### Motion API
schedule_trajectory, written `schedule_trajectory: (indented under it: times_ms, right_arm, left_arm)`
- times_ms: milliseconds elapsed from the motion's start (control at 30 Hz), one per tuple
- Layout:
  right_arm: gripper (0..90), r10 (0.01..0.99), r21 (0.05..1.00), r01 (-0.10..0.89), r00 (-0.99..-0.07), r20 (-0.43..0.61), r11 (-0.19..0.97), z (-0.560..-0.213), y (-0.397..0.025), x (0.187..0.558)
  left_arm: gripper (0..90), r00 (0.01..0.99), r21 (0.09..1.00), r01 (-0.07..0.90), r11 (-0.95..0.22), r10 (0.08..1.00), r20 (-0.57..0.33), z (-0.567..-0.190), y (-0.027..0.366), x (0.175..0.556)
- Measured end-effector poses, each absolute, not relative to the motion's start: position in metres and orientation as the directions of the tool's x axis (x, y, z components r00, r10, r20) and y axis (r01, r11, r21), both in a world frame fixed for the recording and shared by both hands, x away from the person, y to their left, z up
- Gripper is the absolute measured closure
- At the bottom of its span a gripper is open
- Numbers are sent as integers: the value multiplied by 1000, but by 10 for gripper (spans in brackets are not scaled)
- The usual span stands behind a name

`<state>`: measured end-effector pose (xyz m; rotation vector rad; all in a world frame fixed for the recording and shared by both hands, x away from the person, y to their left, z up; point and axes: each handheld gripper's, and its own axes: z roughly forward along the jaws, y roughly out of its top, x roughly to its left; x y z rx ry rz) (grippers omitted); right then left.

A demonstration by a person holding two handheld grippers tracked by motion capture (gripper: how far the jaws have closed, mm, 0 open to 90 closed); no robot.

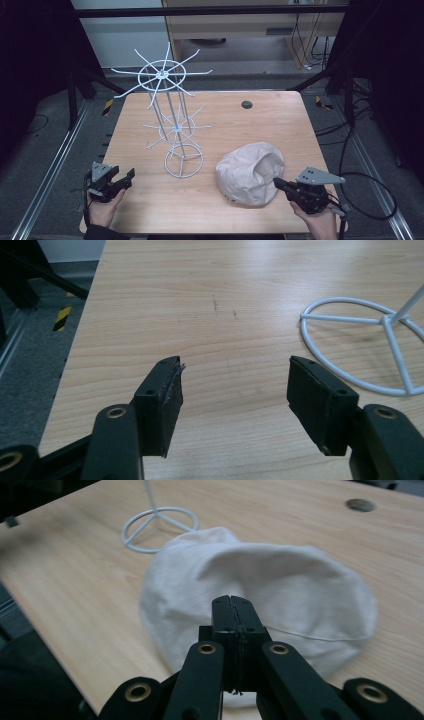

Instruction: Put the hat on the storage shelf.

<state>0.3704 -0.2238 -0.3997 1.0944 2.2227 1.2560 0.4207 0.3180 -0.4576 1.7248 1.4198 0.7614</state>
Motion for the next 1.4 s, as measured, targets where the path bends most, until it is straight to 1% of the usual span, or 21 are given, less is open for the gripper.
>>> schedule_trajectory:
  times_ms: [33, 67, 167, 367, 567, 733, 967, 1400]
  right_arm:
    - [900, 749, 834, 449, -659, 67, 321, -402, -216, 368]
    - [900, 749, 834, 449, -659, 67, 321, -402, -216, 368]
    - [900, 713, 822, 445, -698, 69, 356, -409, -201, 366]
    - [900, 688, 805, 445, -723, 64, 393, -419, -191, 367]
    - [900, 672, 770, 473, -736, 78, 429, -440, -181, 372]
    - [900, 661, 749, 476, -747, 68, 461, -453, -169, 377]
    - [900, 655, 749, 468, -753, 61, 469, -462, -155, 384]
    - [900, 706, 778, 456, -708, 24, 431, -466, -129, 401]
  left_arm:
    - [389, 201, 846, 525, -91, 979, -19, -458, 318, 421]
    - [389, 199, 846, 525, -88, 980, -22, -458, 319, 421]
    - [390, 203, 844, 528, -92, 979, -21, -458, 319, 421]
    - [389, 212, 842, 531, -101, 977, -17, -459, 318, 422]
    - [386, 221, 837, 536, -112, 975, -12, -460, 317, 423]
    - [385, 220, 838, 534, -115, 975, -7, -460, 317, 423]
    - [385, 217, 837, 534, -117, 976, -2, -460, 317, 424]
    - [368, 225, 829, 543, -130, 974, 6, -462, 317, 426]
